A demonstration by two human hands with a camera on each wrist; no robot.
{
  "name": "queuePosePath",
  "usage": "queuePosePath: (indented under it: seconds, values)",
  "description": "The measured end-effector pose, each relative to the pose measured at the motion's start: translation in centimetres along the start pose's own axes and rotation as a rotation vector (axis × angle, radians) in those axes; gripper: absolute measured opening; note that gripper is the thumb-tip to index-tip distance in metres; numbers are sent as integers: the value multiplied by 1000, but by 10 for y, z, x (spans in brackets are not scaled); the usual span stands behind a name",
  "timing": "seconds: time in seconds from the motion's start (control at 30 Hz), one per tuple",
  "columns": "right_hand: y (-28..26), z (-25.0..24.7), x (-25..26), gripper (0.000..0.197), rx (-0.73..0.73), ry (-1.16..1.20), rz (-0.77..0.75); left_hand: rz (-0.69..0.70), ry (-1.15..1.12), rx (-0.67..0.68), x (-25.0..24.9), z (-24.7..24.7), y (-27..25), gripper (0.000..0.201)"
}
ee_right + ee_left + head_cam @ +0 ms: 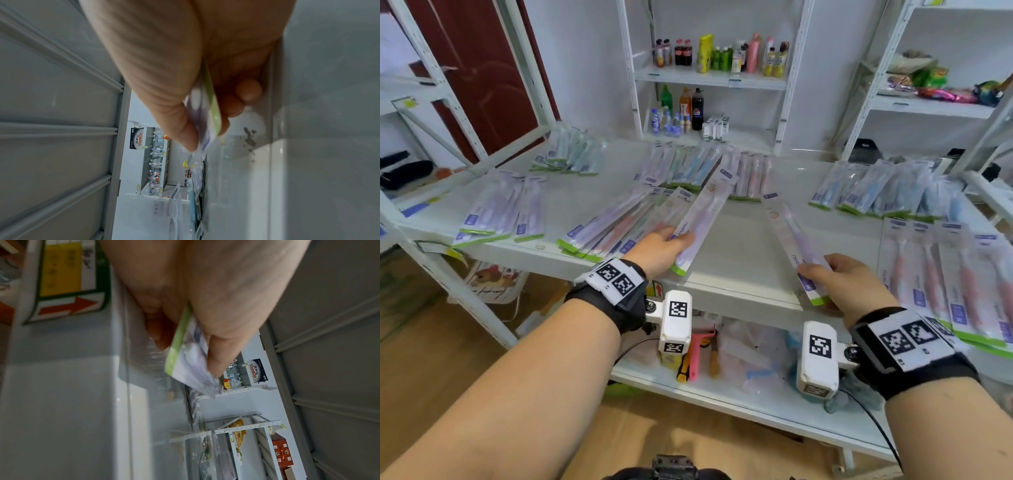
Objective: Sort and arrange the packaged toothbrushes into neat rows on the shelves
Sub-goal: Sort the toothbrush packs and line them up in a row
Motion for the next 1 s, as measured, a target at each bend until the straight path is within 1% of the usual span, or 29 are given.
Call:
queuePosePath:
  seconds: [0.03, 0.07, 0.13, 0.17, 0.27, 0.3, 0.4, 0.47, 0.53, 0.6, 0.67, 0.73, 0.83, 0.87, 0.93, 1.0]
  values:
    - [-1, 0, 2, 45, -4, 17, 15, -3, -4, -5, 0, -1, -2, 46]
    - [-2, 1, 4, 40, -4, 55, 36, -11, -9, -5, 0, -2, -3, 47]
    - [-4, 9, 13, 25, -15, 167, 65, -45, -94, 14, -4, -6, -9, 21]
    - [-5, 15, 21, 21, -25, 208, 58, -69, -175, 10, -6, -9, -9, 17]
    - [-8, 45, 52, 22, -35, 264, -13, -194, -522, -22, -6, -29, -3, 16]
    - [-9, 59, 65, 20, -20, 292, -22, -214, -586, -39, -6, -41, -1, 18]
    - [-12, 111, 100, 15, 34, 395, 22, -238, -648, -118, 0, -87, 10, 22]
    - [-17, 150, 122, 19, 69, 419, 47, -254, -663, -183, 14, -123, 23, 21]
    - [-27, 195, 144, 23, 152, 381, 48, -271, -651, -268, 34, -163, 37, 23]
    - [-38, 240, 164, 27, 237, 302, 19, -281, -592, -345, 59, -204, 51, 25]
    - [-48, 280, 183, 28, 303, 195, -26, -288, -542, -385, 80, -239, 63, 25]
    - [-59, 320, 199, 26, 382, 97, -62, -297, -509, -412, 101, -271, 73, 29]
    - [-73, 368, 219, 24, 467, -49, -127, -295, -358, -414, 125, -306, 86, 41]
    - [-76, 380, 224, 24, 482, -89, -149, -292, -310, -400, 132, -314, 92, 42]
    - [-81, 402, 233, 21, 495, -169, -194, -277, -226, -374, 143, -330, 103, 35]
    - [-84, 420, 238, 18, 502, -244, -234, -257, -150, -354, 153, -343, 113, 21]
Point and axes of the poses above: each hand's wrist, its own y-axis towards the middle knuckle, its own z-axis out of the palm, x = y × z, the point moved 6 cm from there along y, towards the middle knuckle, and after that the axes turned 13 degrees about -x, right-handed, at the moved point
